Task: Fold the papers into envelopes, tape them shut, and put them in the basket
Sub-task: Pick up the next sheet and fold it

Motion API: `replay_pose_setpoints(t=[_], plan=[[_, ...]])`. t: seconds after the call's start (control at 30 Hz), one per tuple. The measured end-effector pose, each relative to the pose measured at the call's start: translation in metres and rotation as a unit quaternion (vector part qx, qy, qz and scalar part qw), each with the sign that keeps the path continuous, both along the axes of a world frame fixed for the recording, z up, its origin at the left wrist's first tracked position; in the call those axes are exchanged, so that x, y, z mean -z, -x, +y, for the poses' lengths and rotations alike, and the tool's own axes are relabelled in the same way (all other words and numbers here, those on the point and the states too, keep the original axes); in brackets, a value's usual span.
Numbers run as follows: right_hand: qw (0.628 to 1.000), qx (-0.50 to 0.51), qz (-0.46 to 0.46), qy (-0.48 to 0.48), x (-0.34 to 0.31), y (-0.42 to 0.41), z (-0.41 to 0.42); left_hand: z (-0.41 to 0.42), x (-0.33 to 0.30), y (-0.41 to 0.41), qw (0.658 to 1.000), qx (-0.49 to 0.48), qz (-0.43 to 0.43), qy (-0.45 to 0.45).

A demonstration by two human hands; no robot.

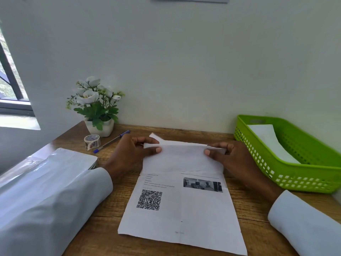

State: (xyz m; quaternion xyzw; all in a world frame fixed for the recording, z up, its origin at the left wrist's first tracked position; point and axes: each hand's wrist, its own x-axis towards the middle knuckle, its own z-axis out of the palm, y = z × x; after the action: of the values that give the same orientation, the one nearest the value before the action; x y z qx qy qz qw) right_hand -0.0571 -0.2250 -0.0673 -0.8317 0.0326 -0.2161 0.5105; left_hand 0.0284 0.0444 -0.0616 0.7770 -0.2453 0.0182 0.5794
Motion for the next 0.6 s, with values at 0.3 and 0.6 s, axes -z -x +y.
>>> replay_pose_setpoints(t=[0.3, 0.6], plan=[[0.921, 0.026, -0.173, 0.348, -0.014, 0.004, 0.011, -0.008, 0.003, 0.001, 0.970, -0.033, -0.218, -0.099], [0.881, -0.005, -0.125, 0.457, -0.021, 0.017, 0.038, -0.024, -0.002, 0.022, 0.977, 0.087, -0.194, 0.010]])
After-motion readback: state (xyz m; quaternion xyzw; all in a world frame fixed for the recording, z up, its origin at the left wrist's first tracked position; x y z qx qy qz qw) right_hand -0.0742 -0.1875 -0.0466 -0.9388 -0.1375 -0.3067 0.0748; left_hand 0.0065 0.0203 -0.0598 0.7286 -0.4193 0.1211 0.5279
